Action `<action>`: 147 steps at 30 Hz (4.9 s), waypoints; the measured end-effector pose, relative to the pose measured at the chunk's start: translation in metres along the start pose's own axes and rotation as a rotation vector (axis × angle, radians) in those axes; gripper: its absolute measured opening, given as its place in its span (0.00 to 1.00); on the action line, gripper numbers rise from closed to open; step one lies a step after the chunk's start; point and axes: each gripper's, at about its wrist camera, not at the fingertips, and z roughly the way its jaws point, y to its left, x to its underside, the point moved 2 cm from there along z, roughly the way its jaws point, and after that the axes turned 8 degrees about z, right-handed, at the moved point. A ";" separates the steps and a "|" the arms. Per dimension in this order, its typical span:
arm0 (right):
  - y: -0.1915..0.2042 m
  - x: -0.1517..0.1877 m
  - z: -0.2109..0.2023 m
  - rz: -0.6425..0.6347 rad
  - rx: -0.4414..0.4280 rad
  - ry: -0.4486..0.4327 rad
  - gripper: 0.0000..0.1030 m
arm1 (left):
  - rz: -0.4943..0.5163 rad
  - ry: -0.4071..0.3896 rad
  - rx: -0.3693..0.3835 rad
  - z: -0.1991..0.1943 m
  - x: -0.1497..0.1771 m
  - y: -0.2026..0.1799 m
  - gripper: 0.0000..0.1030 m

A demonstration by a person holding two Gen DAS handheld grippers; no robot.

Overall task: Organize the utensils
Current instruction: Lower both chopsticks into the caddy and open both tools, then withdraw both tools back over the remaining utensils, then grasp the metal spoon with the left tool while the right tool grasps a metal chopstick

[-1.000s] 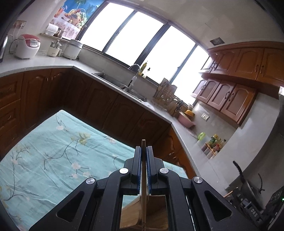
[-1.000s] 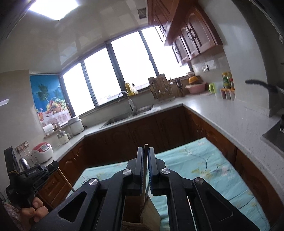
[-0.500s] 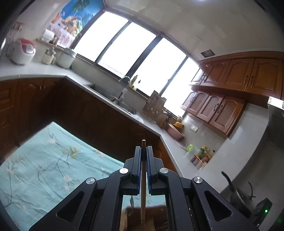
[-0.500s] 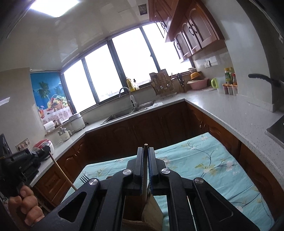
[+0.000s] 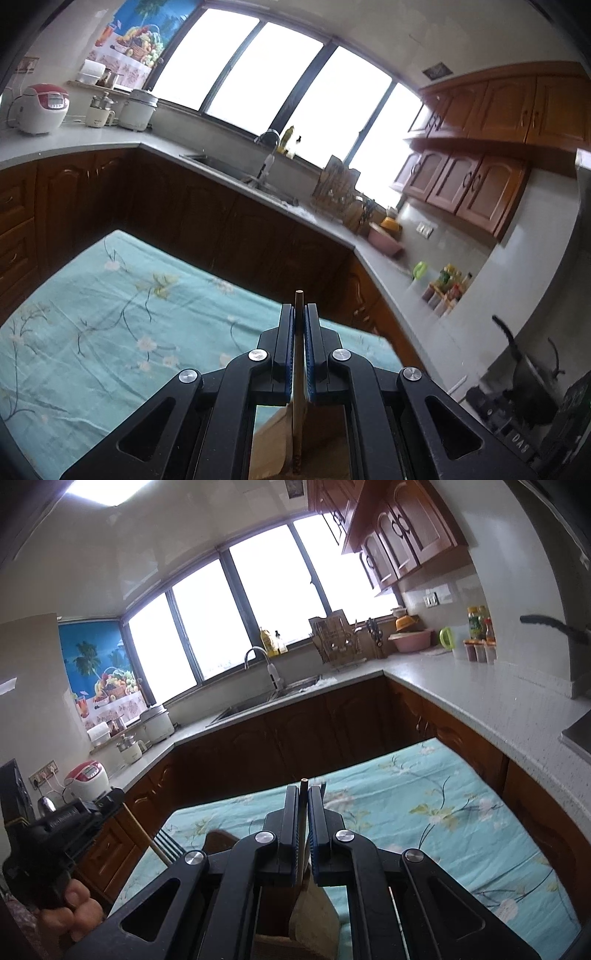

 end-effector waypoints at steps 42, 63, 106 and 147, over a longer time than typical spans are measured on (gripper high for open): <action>-0.015 0.031 -0.057 0.111 -0.041 0.073 0.90 | 0.061 0.175 -0.067 -0.110 0.003 -0.001 0.81; -0.013 0.108 -0.114 0.112 -0.024 0.212 0.90 | 0.076 0.317 -0.107 -0.223 0.049 0.006 0.82; -0.020 0.186 -0.092 0.000 0.094 0.430 0.68 | 0.138 0.528 -0.165 -0.199 0.102 0.014 0.79; 0.001 0.206 -0.019 -0.270 0.178 0.614 0.11 | 0.322 0.649 -0.135 -0.105 0.126 -0.015 0.31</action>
